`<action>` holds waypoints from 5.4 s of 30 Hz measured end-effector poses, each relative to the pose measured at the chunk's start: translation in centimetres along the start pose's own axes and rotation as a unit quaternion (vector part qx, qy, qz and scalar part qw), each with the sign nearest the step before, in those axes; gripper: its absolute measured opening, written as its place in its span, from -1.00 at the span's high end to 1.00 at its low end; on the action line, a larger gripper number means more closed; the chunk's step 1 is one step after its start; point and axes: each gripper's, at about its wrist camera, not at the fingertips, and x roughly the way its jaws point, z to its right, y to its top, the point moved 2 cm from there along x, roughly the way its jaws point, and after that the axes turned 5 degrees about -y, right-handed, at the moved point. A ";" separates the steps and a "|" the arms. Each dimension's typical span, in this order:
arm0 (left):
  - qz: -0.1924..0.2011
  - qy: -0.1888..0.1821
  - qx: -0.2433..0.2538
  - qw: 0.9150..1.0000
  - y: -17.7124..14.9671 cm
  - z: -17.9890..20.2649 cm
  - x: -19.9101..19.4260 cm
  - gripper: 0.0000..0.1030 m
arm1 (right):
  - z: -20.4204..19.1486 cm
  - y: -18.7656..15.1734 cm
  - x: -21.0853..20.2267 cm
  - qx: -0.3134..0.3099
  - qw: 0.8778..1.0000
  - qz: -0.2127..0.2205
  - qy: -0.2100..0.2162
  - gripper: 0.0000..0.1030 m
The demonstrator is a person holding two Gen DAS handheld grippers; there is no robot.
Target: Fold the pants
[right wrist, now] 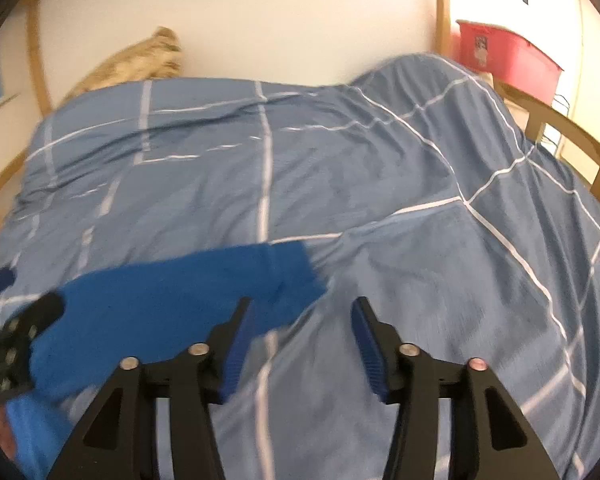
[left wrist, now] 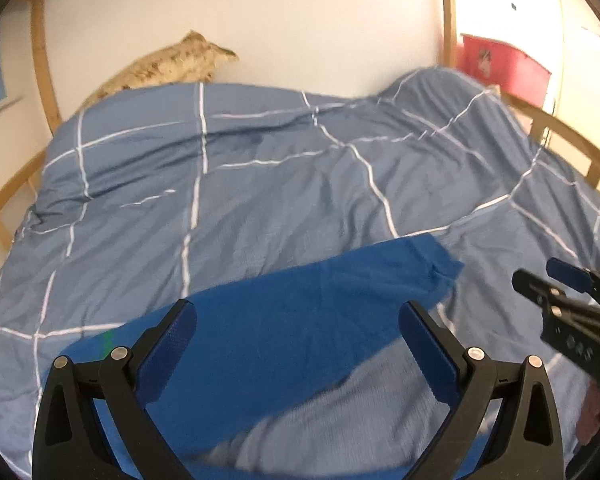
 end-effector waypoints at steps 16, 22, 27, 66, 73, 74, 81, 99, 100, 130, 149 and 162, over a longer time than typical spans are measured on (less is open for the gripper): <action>0.048 0.038 -0.045 0.997 -12.5 -8.7 -14.6 -1.00 | -6.9 -12.3 -16.5 -0.009 0.995 0.077 0.062 -0.30; 0.048 0.092 -0.076 0.992 -17.6 -13.3 -17.4 -1.00 | -9.4 -16.8 -18.5 0.028 0.994 0.064 0.085 -0.31; 0.036 0.115 -0.109 0.987 -21.3 -16.5 -17.8 -1.00 | -11.1 -20.0 -18.1 0.081 0.991 0.041 0.103 -0.31; -0.048 0.103 -0.241 0.964 -29.3 -24.0 -10.8 0.42 | -15.3 -26.6 -10.4 0.118 0.986 -0.105 0.044 0.04; -0.030 0.120 -0.216 0.969 -28.4 -23.1 -12.0 0.64 | -14.6 -25.5 -10.9 0.100 0.989 -0.089 0.057 0.56; -0.025 0.121 -0.215 0.969 -28.1 -23.0 -12.4 0.65 | -14.4 -25.3 -11.1 0.099 0.989 -0.085 0.062 0.61; -0.008 0.117 -0.222 0.968 -25.8 -22.6 -13.9 0.73 | -14.4 -22.0 -14.1 0.066 0.994 -0.022 0.080 0.72; 0.002 0.094 -0.213 0.973 -11.7 -27.1 -9.0 0.75 | -17.8 -4.2 -8.1 0.056 0.989 0.059 0.123 0.80; -0.009 0.094 -0.211 0.973 -11.1 -27.7 -7.8 0.75 | -18.3 -3.5 -7.3 0.052 0.990 0.053 0.121 0.80; -0.153 0.149 -0.141 0.967 -6.3 -34.0 4.6 -0.68 | -28.9 1.6 10.2 -0.096 0.989 -0.110 0.035 0.04; -0.084 0.047 -0.048 0.994 -6.2 -20.4 -5.1 -0.69 | -23.9 -2.0 -1.5 -0.217 0.956 -0.104 0.166 -0.09; -0.090 0.002 -0.063 0.994 -12.9 -11.8 -1.9 -0.70 | -16.7 -11.2 -1.3 -0.221 0.961 -0.073 0.150 -0.09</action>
